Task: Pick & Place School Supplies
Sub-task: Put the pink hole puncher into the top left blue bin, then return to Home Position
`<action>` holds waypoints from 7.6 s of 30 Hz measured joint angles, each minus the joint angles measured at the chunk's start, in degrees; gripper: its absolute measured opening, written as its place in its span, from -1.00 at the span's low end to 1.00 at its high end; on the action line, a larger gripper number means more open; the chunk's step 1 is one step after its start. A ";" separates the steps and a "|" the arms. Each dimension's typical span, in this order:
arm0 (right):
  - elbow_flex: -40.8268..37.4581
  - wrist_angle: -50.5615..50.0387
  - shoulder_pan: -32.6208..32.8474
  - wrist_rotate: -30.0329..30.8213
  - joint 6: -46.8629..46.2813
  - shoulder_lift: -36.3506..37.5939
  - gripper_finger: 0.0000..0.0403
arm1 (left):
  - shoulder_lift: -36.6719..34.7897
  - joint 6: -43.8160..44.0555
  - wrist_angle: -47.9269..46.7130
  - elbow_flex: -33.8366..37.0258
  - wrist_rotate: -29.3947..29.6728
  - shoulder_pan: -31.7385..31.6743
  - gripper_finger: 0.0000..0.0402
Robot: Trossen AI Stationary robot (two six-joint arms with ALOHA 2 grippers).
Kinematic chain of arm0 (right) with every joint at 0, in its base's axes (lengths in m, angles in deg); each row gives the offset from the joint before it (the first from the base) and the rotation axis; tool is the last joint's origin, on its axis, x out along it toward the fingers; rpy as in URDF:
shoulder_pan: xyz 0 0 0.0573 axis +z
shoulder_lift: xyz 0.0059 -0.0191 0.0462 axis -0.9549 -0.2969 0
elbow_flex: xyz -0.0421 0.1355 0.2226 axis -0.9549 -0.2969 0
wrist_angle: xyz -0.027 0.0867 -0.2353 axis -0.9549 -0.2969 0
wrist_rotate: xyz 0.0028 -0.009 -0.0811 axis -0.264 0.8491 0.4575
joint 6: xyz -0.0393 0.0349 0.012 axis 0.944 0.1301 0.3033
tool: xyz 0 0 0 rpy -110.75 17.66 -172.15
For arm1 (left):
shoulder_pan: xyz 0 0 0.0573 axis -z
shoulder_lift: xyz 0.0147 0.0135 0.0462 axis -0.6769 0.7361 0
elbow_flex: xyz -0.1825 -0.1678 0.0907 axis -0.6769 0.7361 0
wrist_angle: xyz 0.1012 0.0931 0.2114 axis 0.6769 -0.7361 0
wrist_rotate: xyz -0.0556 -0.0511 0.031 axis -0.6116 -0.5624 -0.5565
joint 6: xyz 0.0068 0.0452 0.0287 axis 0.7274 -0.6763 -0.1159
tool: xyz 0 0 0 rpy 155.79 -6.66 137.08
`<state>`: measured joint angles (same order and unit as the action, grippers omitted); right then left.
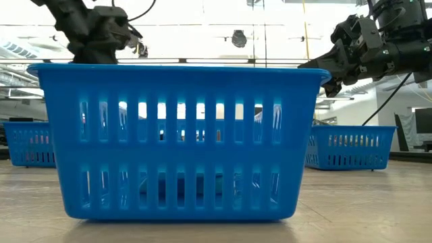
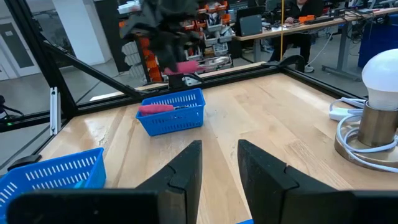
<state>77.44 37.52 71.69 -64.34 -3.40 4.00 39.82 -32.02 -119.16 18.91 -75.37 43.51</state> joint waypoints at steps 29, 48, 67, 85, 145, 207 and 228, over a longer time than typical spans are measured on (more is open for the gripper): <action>0.00 0.27 0.00 0.00 -1.51 -0.01 -0.54 | 2.09 34.14 2.53 4.43 16.14 30.72 -0.81; 0.00 0.27 0.00 0.00 -1.53 -0.01 -0.54 | -2.01 39.06 14.76 17.57 12.24 26.44 -0.74; 0.00 0.22 0.01 0.00 -1.53 -0.02 -0.54 | -1.99 38.76 14.79 17.62 13.49 26.01 -0.53; 0.00 0.22 0.00 0.00 -1.53 -0.02 -0.54 | -5.82 34.41 15.03 15.76 12.96 26.01 0.16; 0.00 -1.34 0.00 0.20 2.13 8.12 -0.54 | -59.10 -45.26 26.18 28.03 14.41 17.48 0.17; -7.08 -42.79 0.11 -2.97 2.51 52.89 -0.53 | -59.56 -41.82 30.50 38.82 14.41 17.48 0.17; -7.23 -42.81 0.11 -2.89 3.02 52.94 -0.53 | -59.56 -41.77 30.70 38.82 14.41 17.49 0.17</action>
<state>70.20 -5.29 71.80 -67.23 -0.38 56.93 -19.74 -73.79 -88.46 57.73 -60.96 61.00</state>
